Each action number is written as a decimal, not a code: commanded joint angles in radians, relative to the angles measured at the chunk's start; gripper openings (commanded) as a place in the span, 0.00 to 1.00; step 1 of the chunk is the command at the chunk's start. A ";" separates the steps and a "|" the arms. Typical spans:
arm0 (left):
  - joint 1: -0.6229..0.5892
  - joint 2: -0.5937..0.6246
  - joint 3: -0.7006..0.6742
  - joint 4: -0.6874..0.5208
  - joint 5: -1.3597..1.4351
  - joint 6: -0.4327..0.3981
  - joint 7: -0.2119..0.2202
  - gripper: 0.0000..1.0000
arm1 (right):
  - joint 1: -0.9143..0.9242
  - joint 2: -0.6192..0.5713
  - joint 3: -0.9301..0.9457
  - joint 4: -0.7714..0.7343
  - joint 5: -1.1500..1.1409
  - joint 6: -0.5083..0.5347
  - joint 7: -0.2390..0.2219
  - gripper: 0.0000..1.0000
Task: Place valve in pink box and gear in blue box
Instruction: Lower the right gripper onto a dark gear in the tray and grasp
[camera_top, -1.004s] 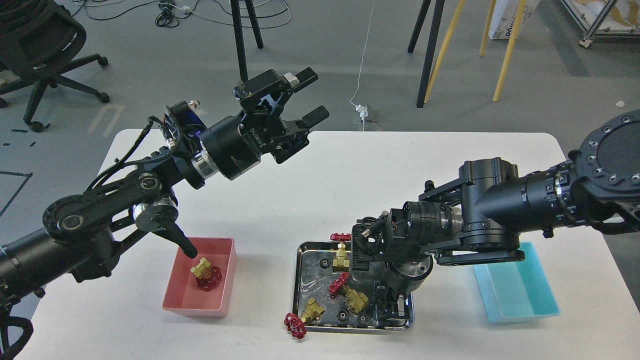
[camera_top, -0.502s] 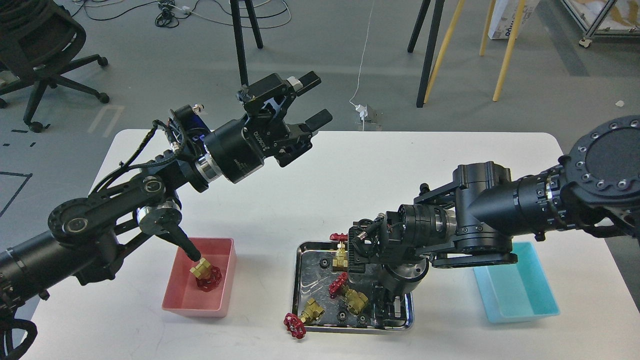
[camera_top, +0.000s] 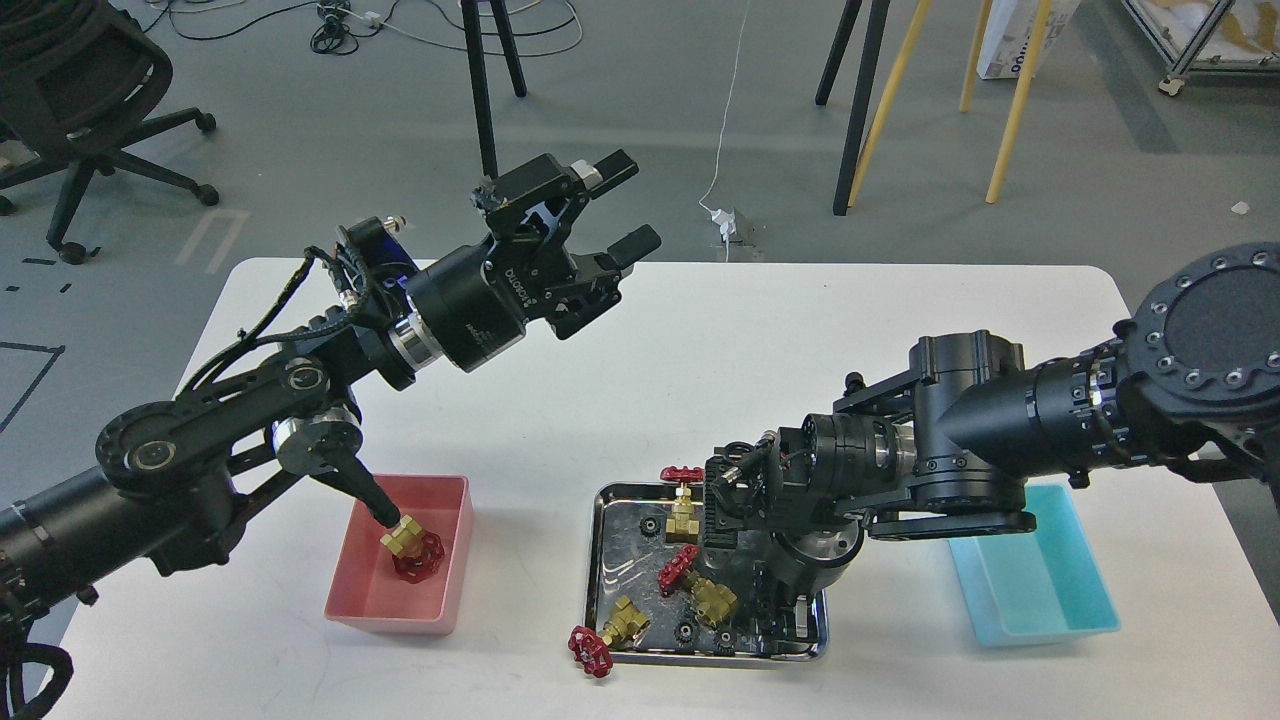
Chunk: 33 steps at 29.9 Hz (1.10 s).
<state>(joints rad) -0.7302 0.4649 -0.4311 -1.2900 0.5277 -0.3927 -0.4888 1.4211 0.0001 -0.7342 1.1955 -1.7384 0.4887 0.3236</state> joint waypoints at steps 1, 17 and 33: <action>0.000 0.000 0.000 0.000 0.000 0.000 0.000 0.77 | -0.001 0.000 -0.001 0.001 0.000 0.000 0.000 0.49; 0.002 -0.002 0.000 0.000 0.000 0.000 0.000 0.77 | 0.002 0.000 -0.001 0.003 0.010 0.000 0.002 0.47; 0.011 -0.002 0.000 0.008 -0.002 0.000 0.000 0.77 | 0.001 0.000 -0.001 0.001 0.010 0.000 0.003 0.37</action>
<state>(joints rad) -0.7196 0.4632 -0.4311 -1.2825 0.5276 -0.3927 -0.4888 1.4220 0.0000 -0.7348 1.1971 -1.7287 0.4887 0.3266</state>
